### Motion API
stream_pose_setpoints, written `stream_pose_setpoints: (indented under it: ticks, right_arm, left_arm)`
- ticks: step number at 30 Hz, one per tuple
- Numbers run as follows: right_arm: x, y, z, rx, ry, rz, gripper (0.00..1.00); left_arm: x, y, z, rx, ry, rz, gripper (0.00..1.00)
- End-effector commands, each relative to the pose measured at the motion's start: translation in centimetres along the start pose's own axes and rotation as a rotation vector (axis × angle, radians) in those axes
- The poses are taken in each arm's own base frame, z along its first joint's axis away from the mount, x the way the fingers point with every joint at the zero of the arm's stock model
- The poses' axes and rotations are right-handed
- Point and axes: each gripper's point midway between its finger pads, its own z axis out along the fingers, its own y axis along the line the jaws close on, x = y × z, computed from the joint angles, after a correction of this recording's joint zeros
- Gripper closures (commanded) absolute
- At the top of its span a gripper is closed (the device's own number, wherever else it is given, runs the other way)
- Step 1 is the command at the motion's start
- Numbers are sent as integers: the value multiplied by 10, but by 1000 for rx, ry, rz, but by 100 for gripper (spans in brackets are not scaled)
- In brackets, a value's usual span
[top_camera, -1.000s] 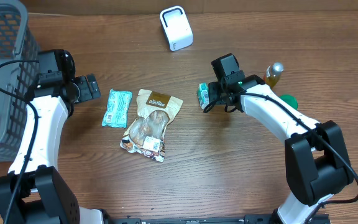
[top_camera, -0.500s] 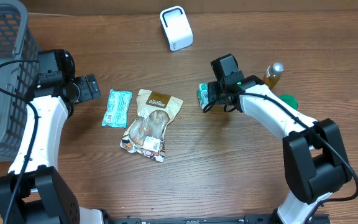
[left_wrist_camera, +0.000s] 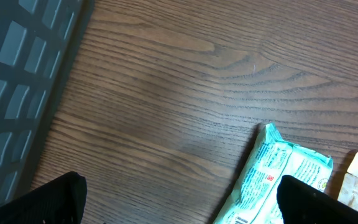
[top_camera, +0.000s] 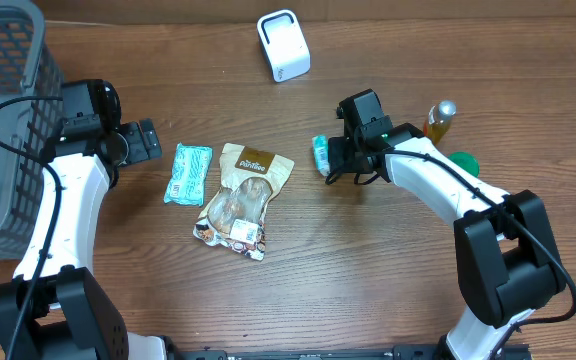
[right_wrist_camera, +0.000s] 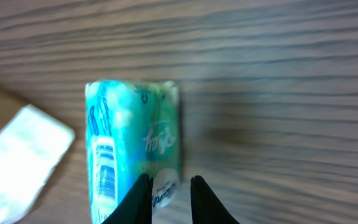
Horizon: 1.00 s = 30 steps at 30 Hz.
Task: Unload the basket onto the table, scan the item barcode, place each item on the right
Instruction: 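Lift the box with the right gripper and move it left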
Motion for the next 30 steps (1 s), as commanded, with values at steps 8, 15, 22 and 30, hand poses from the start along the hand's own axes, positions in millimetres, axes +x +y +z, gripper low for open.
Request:
stream_pose_setpoints:
  ticks: [8, 15, 22, 30]
  right_arm:
    - [4, 9, 4, -56, 13, -5, 60]
    - [5, 16, 3, -92, 23, -6, 44]
    - [-9, 18, 3, -94, -40, -116, 46]
    - [-11, 18, 3, -95, -49, -151, 47]
  left_arm:
    - [-10, -3, -9, 3, -35, 14, 0]
    - [-10, -3, -9, 3, -35, 14, 0]
    - [-10, -3, -9, 3, -35, 14, 0]
    - [-10, -3, -9, 3, -35, 14, 1]
